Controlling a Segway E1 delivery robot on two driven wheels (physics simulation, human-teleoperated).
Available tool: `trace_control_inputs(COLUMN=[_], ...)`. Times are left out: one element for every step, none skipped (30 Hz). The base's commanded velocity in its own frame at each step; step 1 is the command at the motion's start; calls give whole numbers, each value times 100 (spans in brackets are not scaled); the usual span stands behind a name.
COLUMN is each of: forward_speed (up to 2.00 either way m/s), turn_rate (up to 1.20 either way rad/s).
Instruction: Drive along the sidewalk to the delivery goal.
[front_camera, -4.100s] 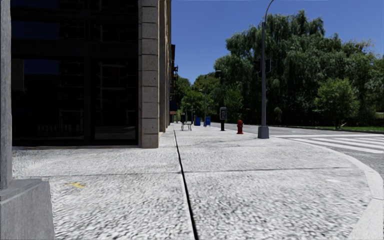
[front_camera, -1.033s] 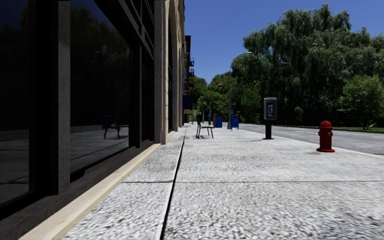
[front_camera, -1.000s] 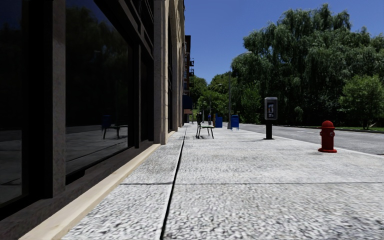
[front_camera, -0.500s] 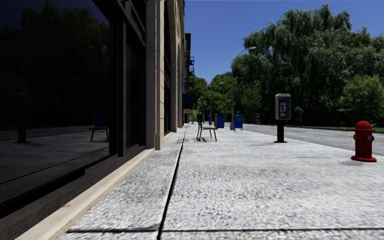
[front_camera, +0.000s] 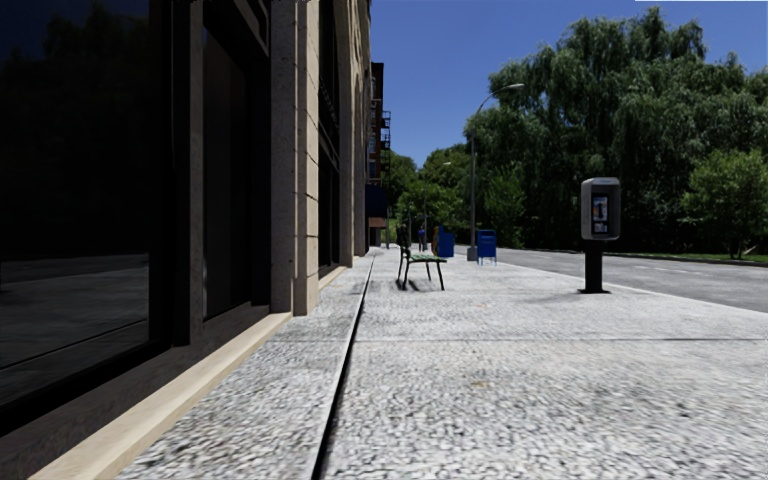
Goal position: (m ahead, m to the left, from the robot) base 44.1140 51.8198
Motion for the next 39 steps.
trace_control_inputs(forward_speed=[200, 200, 200, 200, 200, 200, 200, 200, 200, 200, 200, 200, 200, 200, 200, 200, 200, 200, 200, 200, 200, 200, 200, 200, 200, 200, 200, 200, 200, 200, 200, 200, 200, 200, 200, 200, 200, 200, 200], turn_rate=[0, 0, 0, 0, 0, 1, 8, 8, 13, 21, 24, 24, 24, 14, 0, 0, 0, 0, 0, 0, 0, 0, 0, 0, 0, 6, 11, 14, 14, 15, 15, 15, 15, 15, 15, 0, 0, 0, 0])
